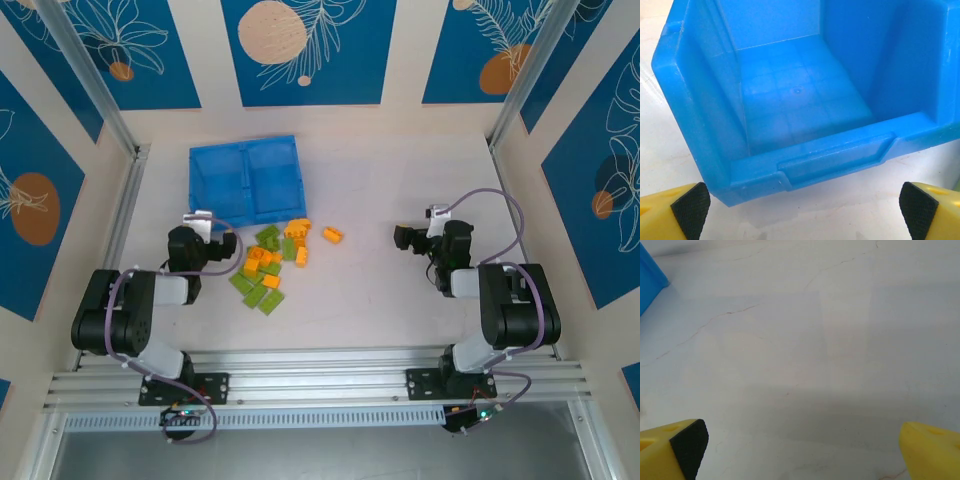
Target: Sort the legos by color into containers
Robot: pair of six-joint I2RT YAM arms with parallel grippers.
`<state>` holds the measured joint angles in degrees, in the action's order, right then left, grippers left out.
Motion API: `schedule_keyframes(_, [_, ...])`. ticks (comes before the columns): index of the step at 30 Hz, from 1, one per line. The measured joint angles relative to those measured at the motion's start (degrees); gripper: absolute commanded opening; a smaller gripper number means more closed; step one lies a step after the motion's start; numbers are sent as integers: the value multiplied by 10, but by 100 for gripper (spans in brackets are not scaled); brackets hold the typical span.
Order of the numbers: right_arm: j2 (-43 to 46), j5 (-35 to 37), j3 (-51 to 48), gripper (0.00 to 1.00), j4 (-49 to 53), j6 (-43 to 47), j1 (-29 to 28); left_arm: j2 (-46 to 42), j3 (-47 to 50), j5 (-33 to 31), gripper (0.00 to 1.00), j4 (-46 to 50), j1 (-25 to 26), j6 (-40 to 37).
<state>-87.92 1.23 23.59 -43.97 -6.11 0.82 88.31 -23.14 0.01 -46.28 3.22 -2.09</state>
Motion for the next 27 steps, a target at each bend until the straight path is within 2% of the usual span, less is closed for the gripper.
schedule_keyframes(16, [5,3,0,99,7,0,-1,0,0,0,100,0,0,0])
schedule_keyframes(19, [53,16,27,99,107,-10,-1,0,0,0,100,0,0,0])
schedule_keyframes(22, [138,33,78,94,216,-48,-3,0,0,0,100,0,0,0])
schedule_keyframes(25, [241,51,150,94,370,-135,-13,0,0,0,100,0,0,0])
schedule_keyframes(27, [274,52,229,94,498,-205,-21,0,0,0,100,0,0,0])
